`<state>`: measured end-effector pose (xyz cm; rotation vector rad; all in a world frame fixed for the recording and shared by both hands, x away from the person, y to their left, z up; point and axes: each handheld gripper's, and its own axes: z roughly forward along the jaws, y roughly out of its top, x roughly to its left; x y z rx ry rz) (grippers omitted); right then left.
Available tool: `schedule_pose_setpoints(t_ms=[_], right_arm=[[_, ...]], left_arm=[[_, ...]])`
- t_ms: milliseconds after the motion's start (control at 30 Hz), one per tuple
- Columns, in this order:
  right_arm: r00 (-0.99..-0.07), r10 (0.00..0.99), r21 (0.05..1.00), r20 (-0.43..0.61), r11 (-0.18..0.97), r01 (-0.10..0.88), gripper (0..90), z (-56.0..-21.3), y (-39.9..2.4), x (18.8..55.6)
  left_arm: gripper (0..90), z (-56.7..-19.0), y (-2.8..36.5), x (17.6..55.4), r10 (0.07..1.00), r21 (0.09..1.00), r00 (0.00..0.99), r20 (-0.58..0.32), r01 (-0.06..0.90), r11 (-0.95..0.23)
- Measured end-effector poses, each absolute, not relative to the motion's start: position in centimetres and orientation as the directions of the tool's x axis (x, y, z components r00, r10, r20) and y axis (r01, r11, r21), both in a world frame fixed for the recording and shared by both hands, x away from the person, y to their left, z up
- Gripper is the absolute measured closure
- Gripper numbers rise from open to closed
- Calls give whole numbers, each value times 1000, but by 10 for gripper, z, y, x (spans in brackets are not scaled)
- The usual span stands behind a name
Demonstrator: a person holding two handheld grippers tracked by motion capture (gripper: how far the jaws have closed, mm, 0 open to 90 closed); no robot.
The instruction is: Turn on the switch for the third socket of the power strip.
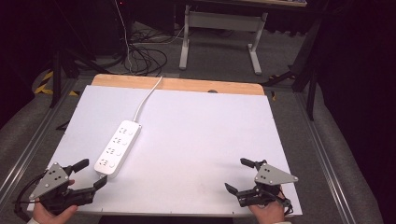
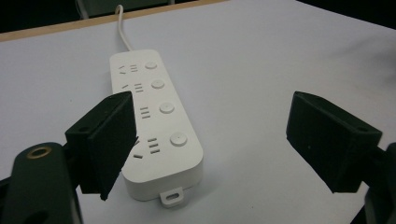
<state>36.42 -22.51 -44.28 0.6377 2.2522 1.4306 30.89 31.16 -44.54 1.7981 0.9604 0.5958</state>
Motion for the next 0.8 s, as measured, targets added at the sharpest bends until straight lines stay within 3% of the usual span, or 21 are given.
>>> schedule_pose_setpoints(t_ms=[467,800], right_arm=[[-826,556,915,-86,372,155,74,-442,-225,363],[-832,550,916,-78,368,157,76,-442,-225,363]], left_arm=[[185,-442,309,307,833,903,551,38,337,-265],[193,-439,309,305,825,910,564,-28,356,-213]])
